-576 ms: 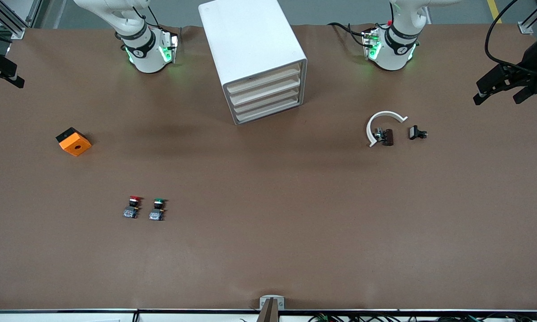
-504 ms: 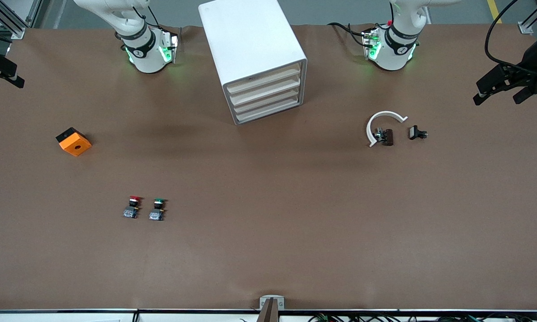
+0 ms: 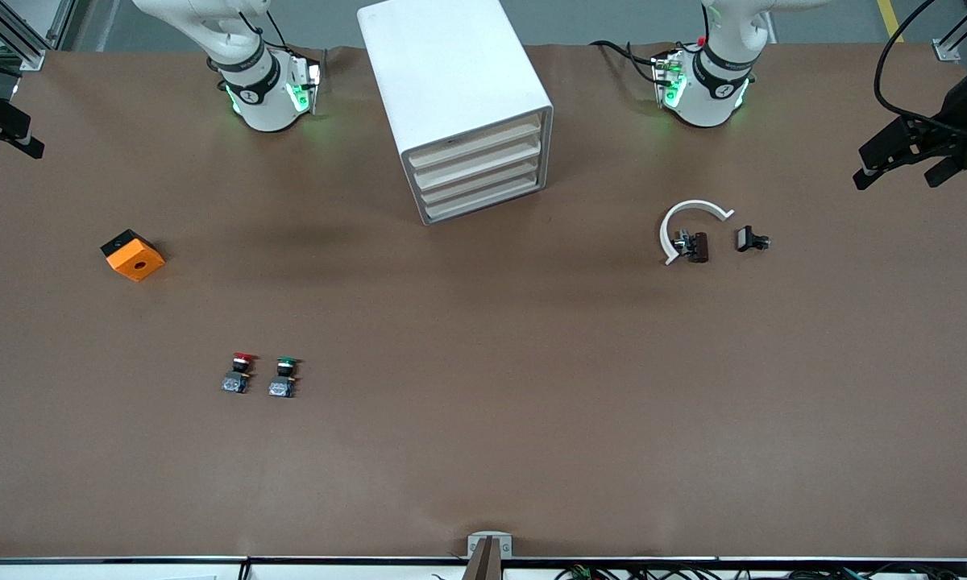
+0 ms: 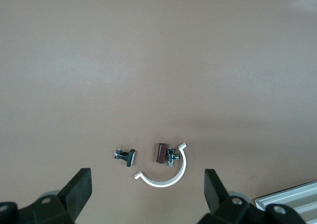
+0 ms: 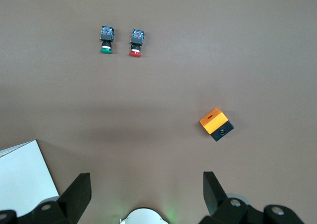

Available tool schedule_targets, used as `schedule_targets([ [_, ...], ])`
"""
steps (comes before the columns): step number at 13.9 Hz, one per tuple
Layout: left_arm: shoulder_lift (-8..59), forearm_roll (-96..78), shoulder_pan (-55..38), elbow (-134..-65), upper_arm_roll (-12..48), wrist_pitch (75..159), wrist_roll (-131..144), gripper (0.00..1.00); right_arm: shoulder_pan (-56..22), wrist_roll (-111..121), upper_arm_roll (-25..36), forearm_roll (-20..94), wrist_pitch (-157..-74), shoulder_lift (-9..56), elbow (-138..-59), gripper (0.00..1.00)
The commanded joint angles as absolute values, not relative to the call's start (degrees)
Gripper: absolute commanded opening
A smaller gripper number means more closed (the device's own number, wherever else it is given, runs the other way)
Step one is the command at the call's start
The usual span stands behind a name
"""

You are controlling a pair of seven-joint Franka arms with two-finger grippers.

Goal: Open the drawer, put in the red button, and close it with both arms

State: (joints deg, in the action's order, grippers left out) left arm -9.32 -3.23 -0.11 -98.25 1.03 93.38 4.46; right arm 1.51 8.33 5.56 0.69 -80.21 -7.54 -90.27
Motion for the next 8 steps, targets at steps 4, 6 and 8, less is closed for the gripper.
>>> schedule_targets([
  [4, -4.0, -1.8, 0.4, -97.8, 1.1, 91.3, 4.5, 1.0, 1.8, 8.1, 5.6, 1.1, -80.0, -7.5, -89.3, 1.0],
  [6, -1.3, -2.1, 0.4, -97.8, 1.2, 91.8, 4.5, 1.0, 1.8, 8.0, 5.6, 1.1, -80.0, -7.5, -89.3, 1.0],
  [8, 1.9, -2.0, 0.2, -98.0, 1.5, 93.2, 4.5, 1.0, 1.8, 8.1, 5.6, 1.1, -80.1, -7.4, -89.0, 1.0],
])
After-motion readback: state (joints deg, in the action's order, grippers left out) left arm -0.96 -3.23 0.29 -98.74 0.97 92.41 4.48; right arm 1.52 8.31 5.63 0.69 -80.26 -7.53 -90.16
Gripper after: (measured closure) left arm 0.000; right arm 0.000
